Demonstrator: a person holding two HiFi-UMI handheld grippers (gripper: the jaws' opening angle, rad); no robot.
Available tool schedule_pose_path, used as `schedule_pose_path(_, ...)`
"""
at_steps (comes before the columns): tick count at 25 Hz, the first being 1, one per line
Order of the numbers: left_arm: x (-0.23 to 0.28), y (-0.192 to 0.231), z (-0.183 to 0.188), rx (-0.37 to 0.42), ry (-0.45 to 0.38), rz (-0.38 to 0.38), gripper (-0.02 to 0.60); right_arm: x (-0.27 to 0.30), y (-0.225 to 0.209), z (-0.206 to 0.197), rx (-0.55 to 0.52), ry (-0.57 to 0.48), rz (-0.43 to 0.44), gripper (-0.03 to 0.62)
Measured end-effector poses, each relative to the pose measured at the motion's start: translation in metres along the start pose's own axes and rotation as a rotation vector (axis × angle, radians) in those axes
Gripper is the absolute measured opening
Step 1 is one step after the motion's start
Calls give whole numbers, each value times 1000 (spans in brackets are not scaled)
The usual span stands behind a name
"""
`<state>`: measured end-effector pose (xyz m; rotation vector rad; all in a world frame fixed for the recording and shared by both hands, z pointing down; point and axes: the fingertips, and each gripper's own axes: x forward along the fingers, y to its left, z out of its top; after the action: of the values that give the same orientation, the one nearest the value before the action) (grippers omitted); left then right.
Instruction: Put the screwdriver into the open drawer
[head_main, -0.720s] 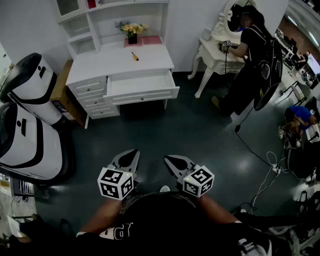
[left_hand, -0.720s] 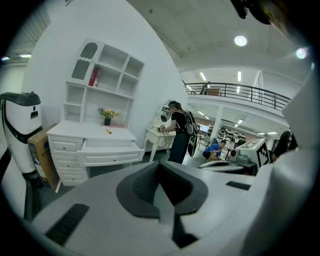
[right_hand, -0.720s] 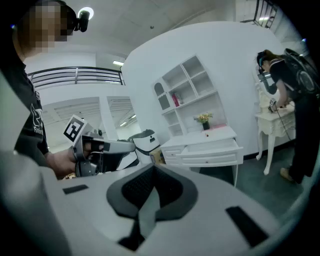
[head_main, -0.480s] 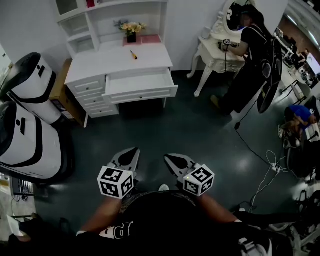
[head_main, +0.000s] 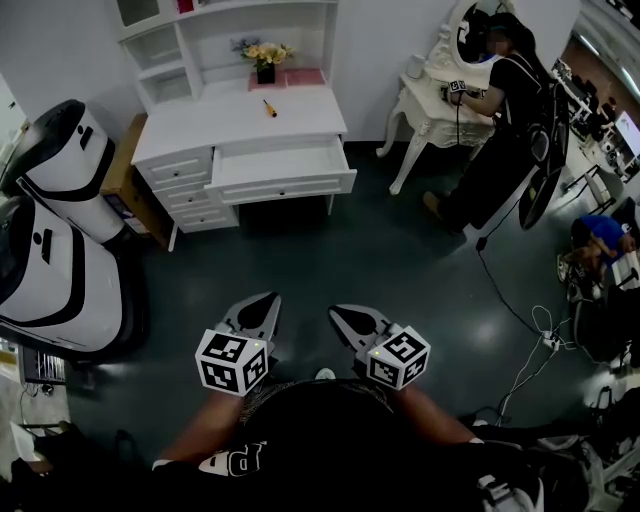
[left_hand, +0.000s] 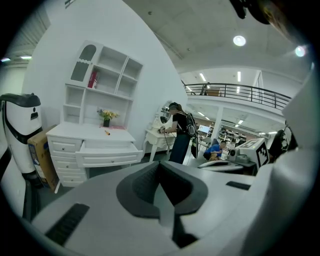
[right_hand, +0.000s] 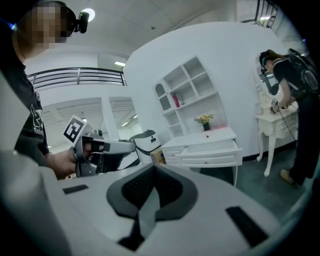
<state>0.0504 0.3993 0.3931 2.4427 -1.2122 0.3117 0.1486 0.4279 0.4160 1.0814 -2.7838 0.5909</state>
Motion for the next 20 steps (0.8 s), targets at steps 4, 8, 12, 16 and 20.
schedule_pose_path(4,1,-1,0,-3,-2,12,11,-2,-7,2,31,-9,0,6)
schedule_pose_path(8,3,-8,-1,-9,-7,24,11,-9,-13,6,28,-22,2,9)
schedule_pose_path(12,7,-16,-6,-25,-7,32,11,-14,-11,6,-43,-12,26,9)
schedule_pose_path(16,12,-21,-12,-35,-8,45,11,-19,-12,3,-66,-4,43,9)
schedule_pose_path(20,20,-29,-15,-37,-7,51,11,-27,-26,-2,-61,3,26,9)
